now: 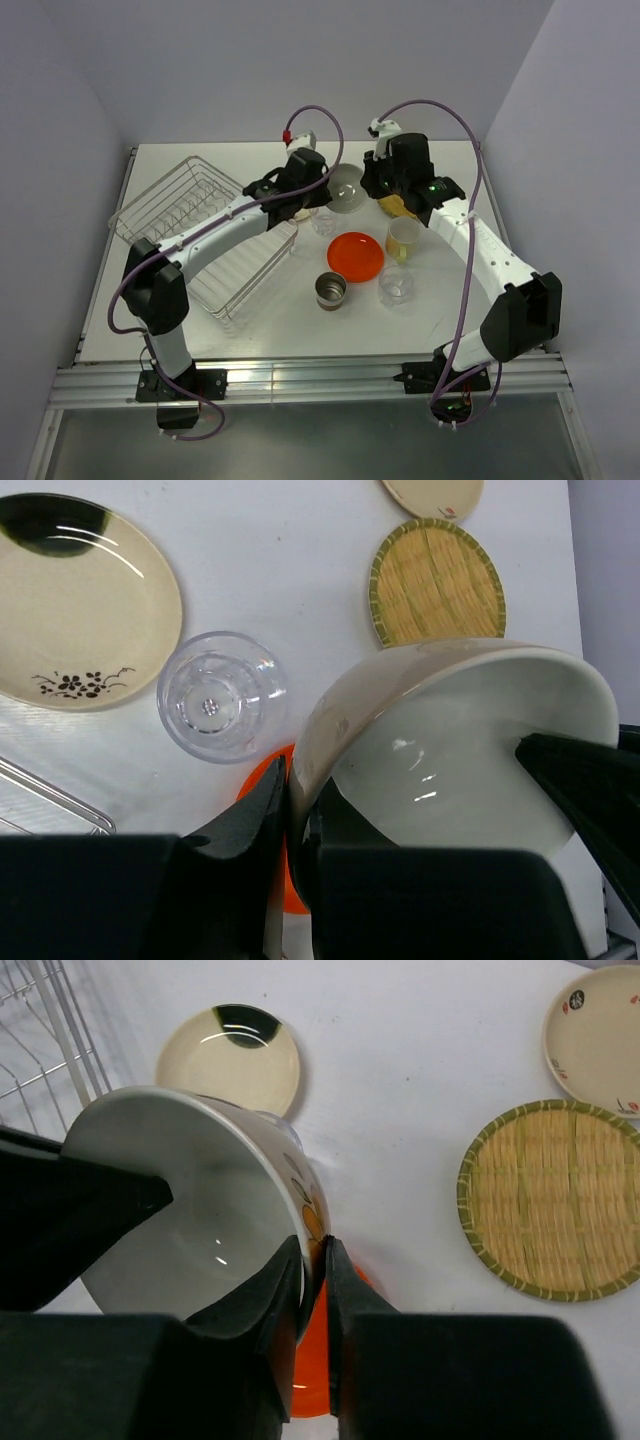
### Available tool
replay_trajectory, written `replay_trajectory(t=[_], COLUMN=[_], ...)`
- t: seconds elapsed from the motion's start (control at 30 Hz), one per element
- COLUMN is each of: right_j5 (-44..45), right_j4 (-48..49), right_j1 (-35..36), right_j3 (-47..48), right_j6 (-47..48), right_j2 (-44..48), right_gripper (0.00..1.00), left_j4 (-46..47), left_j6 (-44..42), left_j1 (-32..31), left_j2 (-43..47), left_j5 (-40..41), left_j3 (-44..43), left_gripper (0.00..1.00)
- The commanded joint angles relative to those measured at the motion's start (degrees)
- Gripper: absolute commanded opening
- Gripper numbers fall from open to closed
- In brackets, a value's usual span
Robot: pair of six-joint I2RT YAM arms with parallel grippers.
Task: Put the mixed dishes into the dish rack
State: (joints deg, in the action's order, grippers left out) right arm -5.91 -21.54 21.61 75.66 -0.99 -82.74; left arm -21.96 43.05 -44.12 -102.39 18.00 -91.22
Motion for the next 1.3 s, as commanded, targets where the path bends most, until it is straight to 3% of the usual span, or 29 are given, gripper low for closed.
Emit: replay_trajectory(t=[0.0, 0.2, 0.27, 0.43, 0.53, 0.57, 0.63, 0.67, 0.8, 0.87, 0.93, 1.13, 1.27], right_j5=[-6.82, -14.02, -16.40, -26.04, -35.01, -44.35, -51.80, -54.79, -57.45, -57.28, -57.02, -54.47, -54.82], right_j4=[2.65, -0.16, -0.87, -4.74, -8.68, -11.13, -12.55, -16.22, -33.18, -38.99, -39.29, -28.04, -21.38], right_j1=[-0.07, -1.03, -1.74, -2.53, -3.58, -4.37, -6.74, -6.84, -6.75, -6.14, -5.26, -0.60, 0.89], right_j3=[2.03, 5.11, 6.08, 8.72, 6.27, 2.69, -2.07, -3.92, 1.06, 2.47, 1.95, -3.58, -3.59], right_j6=[5.82, 10.91, 13.81, 26.01, 45.15, 60.17, 75.27, 88.75, 112.23, 125.19, 126.15, 119.39, 110.89], right_j2=[3.20, 3.46, 3.81, 4.95, 7.58, 10.38, 13.73, 15.40, 12.44, 10.68, 11.37, 16.11, 18.49], right_gripper=[0.21, 0.67, 0.78, 0.84, 0.84, 0.84, 0.89, 0.90, 0.90, 0.97, 1.00, 1.00, 1.00], left_j4=[2.00, 2.54, 0.70, -3.44, -5.81, -6.69, -8.79, -9.42, -10.39, -11.52, -12.41, -15.48, -20.40], left_j6=[1.33, 1.86, 1.43, 0.81, 1.07, 1.07, 1.33, 1.95, 4.32, 5.03, 4.59, 4.06, 1.69], left_j1=[3.94, 8.07, 9.22, 12.47, 14.67, 15.20, 16.60, 16.96, 17.58, 17.58, 17.58, 17.58, 17.58], left_j2=[3.42, 7.28, 7.90, 8.70, 9.57, 9.84, 10.19, 10.45, 11.68, 12.91, 13.96, 17.31, 17.84], left_j5=[-11.48, -18.86, -21.07, -27.12, -34.24, -37.57, -41.62, -43.64, -55.93, -57.89, -60.44, -64.84, -65.63], left_j3=[0.33, 4.82, 4.91, 3.77, 2.37, 1.49, 0.96, 0.70, 2.01, 2.97, 3.76, 6.67, 6.14], left_gripper=[0.00, 0.00, 0.00, 0.00, 0.00, 0.00, 0.00, 0.00, 0.00, 0.00, 0.00, 0.00, 0.00])
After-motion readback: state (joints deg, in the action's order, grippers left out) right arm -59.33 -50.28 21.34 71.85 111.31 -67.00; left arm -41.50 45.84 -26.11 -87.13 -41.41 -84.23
